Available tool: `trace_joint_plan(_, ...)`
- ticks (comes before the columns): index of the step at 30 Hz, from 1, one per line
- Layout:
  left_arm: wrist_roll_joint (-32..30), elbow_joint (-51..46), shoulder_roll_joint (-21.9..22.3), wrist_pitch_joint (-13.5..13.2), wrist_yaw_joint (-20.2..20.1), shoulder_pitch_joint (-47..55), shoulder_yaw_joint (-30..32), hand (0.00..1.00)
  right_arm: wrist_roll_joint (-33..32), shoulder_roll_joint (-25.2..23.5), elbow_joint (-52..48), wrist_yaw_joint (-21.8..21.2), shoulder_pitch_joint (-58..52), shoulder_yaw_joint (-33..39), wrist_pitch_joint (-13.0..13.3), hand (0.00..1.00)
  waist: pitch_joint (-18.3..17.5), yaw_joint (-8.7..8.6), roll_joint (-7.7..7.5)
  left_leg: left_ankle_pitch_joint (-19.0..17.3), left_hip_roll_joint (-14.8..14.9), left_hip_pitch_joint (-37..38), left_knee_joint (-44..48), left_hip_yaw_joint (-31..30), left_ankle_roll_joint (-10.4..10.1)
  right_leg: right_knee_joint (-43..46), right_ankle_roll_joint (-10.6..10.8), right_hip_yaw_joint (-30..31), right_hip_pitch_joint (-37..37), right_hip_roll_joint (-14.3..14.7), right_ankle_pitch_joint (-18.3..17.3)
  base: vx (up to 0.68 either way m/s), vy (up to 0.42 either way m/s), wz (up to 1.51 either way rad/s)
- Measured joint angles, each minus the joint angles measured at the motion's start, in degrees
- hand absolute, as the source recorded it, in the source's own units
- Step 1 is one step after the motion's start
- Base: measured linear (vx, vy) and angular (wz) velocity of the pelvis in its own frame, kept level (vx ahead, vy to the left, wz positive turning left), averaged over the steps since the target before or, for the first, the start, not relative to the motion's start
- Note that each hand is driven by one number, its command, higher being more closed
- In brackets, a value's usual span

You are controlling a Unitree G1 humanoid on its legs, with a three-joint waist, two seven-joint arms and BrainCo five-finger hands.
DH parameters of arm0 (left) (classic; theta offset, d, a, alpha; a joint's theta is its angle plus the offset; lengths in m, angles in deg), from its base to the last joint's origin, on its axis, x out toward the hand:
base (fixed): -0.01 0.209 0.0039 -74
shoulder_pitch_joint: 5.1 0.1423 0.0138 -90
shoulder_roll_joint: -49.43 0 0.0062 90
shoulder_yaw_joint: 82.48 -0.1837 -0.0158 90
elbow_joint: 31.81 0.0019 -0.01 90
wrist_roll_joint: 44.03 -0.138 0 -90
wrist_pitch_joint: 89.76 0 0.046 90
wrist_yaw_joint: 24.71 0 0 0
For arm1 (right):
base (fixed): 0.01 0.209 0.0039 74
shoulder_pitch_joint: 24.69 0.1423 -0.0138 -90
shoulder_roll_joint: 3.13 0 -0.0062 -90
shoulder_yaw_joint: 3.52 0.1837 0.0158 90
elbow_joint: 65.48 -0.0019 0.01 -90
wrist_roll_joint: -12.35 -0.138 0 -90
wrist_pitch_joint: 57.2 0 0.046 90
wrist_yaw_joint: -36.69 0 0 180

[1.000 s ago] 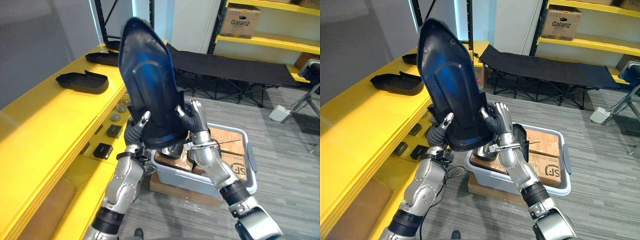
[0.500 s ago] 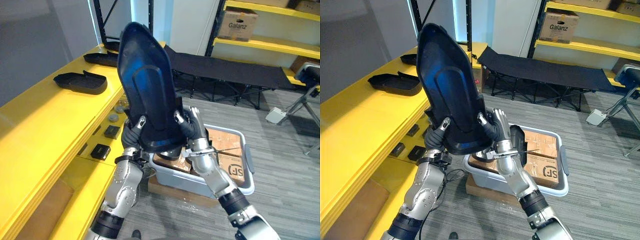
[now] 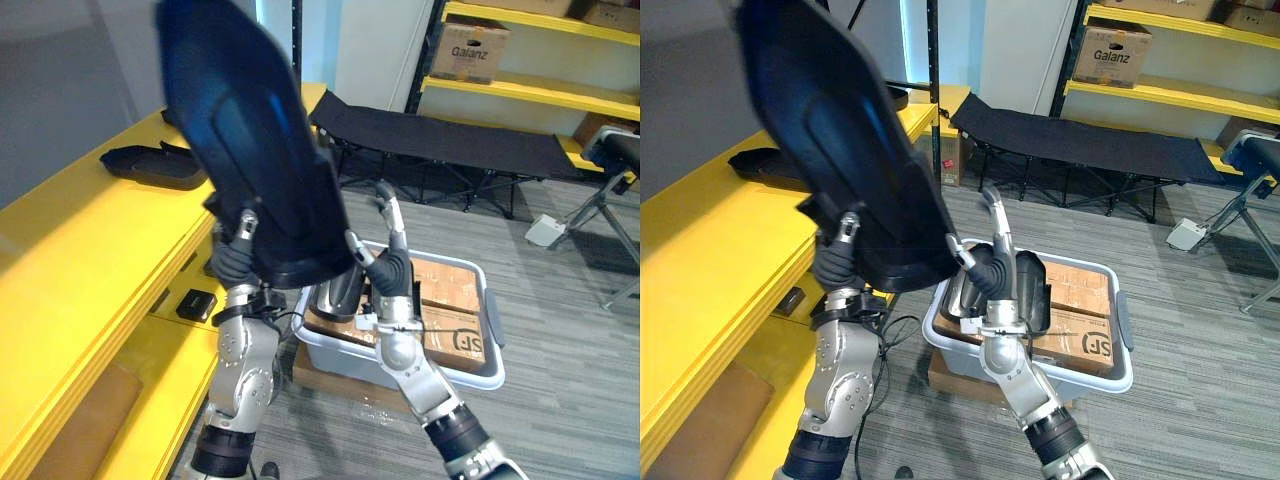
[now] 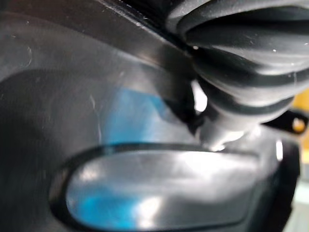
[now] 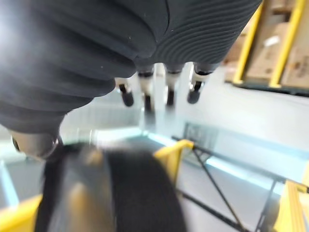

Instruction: Walk over and take plastic housings, then place them on the shelf

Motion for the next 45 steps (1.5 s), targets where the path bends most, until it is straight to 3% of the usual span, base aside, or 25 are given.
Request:
trace_joint_plan(4,-6.15,-0.02,0.04,-1.22,3.83,5.9,3.71,1.0,-1.94,-0.15,-4.09,3.71,-3.9,6.97,-1.68,0.0,0.08,-0.01,0.14,-0.36,0.1,0.02,0.01,0.87,-0.02,-0.02,0.01,1.14,-0.53,0.15,0.02,0.02,0.006,-0.13)
trace_joint_plan(7,-9.23,-0.02,0.12,-3.28,6.37,10.32,5.67,1.0,-7.9,-0.2,-5.87,3.89,-8.91,13.29,-2.37,0.0,0.1,-0.09,0.16,-0.64,0.18,0.03,0.05,1.46,-0.13,-0.01,0.06,1.56,-0.76,0.24,0.12,0.03,-0.001,-0.1)
trace_joint_plan(9,-11.09,-0.34,0.75,-5.17,6.96,12.34,7.07,1.0,-14.81,-0.37,-5.87,-0.63,-13.65,16.62,-3.1,0.0,0.15,-0.52,0.35,-0.78,0.23,0.13,0.24,1.75,-0.3,-0.09,0.16,1.95,-0.86,0.32,0.2,0.02,0.002,-0.08)
trace_joint_plan(11,-12.39,-1.5,1.09,-5.72,6.95,13.52,7.77,1.0,-17.05,-0.48,-5.76,-4.24,-16.12,17.85,-5.11,0.0,0.18,-1.1,0.53,-0.95,0.32,0.25,0.22,1.95,-0.29,-0.13,0.15,2.49,-0.97,0.43,0.2,0.01,0.001,-0.14)
trace_joint_plan(12,-14.97,-3.43,1.58,-6.32,6.87,15.41,8.28,1.0,-17.77,-0.47,-5.18,-9.09,-18.46,18.44,-7.48,0.0,0.32,-1.56,0.76,-1.3,0.49,0.76,0.02,3.0,-0.3,-0.14,0.14,2.96,-0.95,0.51,0.19,-0.01,0.004,-0.24)
trace_joint_plan(13,-15.63,-4.13,1.55,-6.37,6.84,16.15,8.4,1.0,-18.4,-0.42,-4.87,-10.59,-19.44,18.44,-8.08,0.0,0.36,-1.55,0.89,-1.49,0.55,1.03,-0.01,3.28,-0.31,-0.14,0.14,3.41,-0.95,0.6,0.18,-0.01,0.005,-0.32)
trace_joint_plan(16,-18.46,-5.88,1.45,-6.41,6.34,19.38,9.66,1.0,-28.97,-0.45,-3.42,-21.4,-23.45,18.6,-9.33,0.0,0.16,-2.16,2.23,-2.23,0.75,1.08,-0.04,4.0,-0.63,-0.29,0.15,4.37,-1.49,0.8,0.16,0.0,0.001,-0.17)
trace_joint_plan(18,-19.86,-5.9,1.45,-6.43,6.17,20.71,11.21,1.0,-33.49,-0.45,-2.26,-25.45,-23.41,18.59,-10.43,0.0,0.1,-2.24,2.75,-2.28,0.92,0.92,-0.04,4.16,-0.69,-0.46,0.17,4.44,-1.69,0.96,0.15,0.0,-0.002,-0.04)
trace_joint_plan(24,-24.0,-8.3,1.46,-6.37,7.68,23.94,16.69,1.0,-34.24,-0.4,3.24,-32.67,-19.6,15.74,-11.55,0.0,0.04,-0.86,2.91,-2.1,0.62,-0.36,0.01,0.48,-0.65,-1.66,0.25,0.64,0.01,0.95,0.17,0.02,-0.01,0.27)
trace_joint_plan(26,-25.9,-9.82,1.53,-6.29,8.67,24.6,18.37,1.0,-34.07,-0.42,5.6,-34.09,-17.05,13.59,-12.08,0.0,0.02,0.93,2.88,-2.03,0.41,-0.63,0.15,-1.14,-0.56,-1.82,0.57,-1.0,0.84,0.9,0.4,0.04,-0.004,0.53)
trace_joint_plan(31,-24.28,-13.87,3.49,-6.37,7.79,28.03,23.27,1.0,-29.34,-0.41,8.24,-34.29,-12.42,9.44,-12.97,0.0,0.11,5.09,2.91,-1.42,-0.88,-1.71,0.22,-9.76,-0.22,-1.71,0.65,-9.38,5.22,0.58,0.34,0.06,-0.003,0.92)
trace_joint_plan(34,-16.31,-14.61,4.55,-7.04,3.21,31.09,25.37,1.0,-22.86,0.31,8.59,-33.37,-9.61,8.34,-12.96,0.0,0.49,7.1,2.97,-1.1,-1.93,-2.22,-0.01,-13.7,0.22,0.13,0.95,-11.65,6.25,-0.48,-0.32,0.03,0.046,0.65)
trace_joint_plan(36,-14.19,-14.61,4.98,-7.51,0.08,32.25,26.05,1.0,-21.79,0.43,8.64,-32.09,-8.06,8.3,-12.95,0.0,0.53,7.95,3.03,-1.07,-2.32,-2.58,-0.03,-16.13,0.37,2.18,0.76,-11.44,6.48,-0.95,-0.47,0.01,0.049,0.64)
trace_joint_plan(37,-13.84,-14.61,4.95,-7.64,-0.84,32.18,26.19,1.0,-21.79,0.45,8.61,-31.55,-7.8,8.31,-12.95,0.0,0.51,7.92,3.0,-1.02,-2.36,-2.95,-0.03,-17.3,0.71,2.99,0.54,-11.12,6.33,-0.96,-0.61,0.0,0.059,0.82)
trace_joint_plan(40,-8.73,-14.17,3.8,-8.03,-6.16,30.2,25.28,1.0,-21.95,0.94,7.37,-28.71,-8.12,9.44,-13.01,0.0,2.15,6.47,2.96,-0.32,-2.55,-3.7,0.06,-24.71,1.06,10.38,-2.5,-2.25,5.68,-0.69,-3.17,0.03,0.071,1.14)
trace_joint_plan(43,-5.53,-12.29,2.81,-7.99,-6.96,29.08,24.94,1.0,-21.89,0.96,6.69,-27.27,-8.67,12.23,-13.0,0.0,2.68,6.53,1.33,1.43,-3.44,-4.53,0.3,-28.44,0.32,14.74,-2.1,0.84,5.16,-0.94,-6.3,0.08,-0.071,0.84)
trace_joint_plan(45,-5.31,-11.48,3.53,-7.83,-6.78,31.02,25.4,1.0,-21.88,0.98,5.92,-26.76,-8.65,12.86,-12.95,0.0,2.71,6.7,1.18,1.84,-3.57,-5.11,0.32,-29.1,-0.09,14.99,-2.05,0.84,5.06,-0.9,-7.58,0.05,-0.131,0.28)
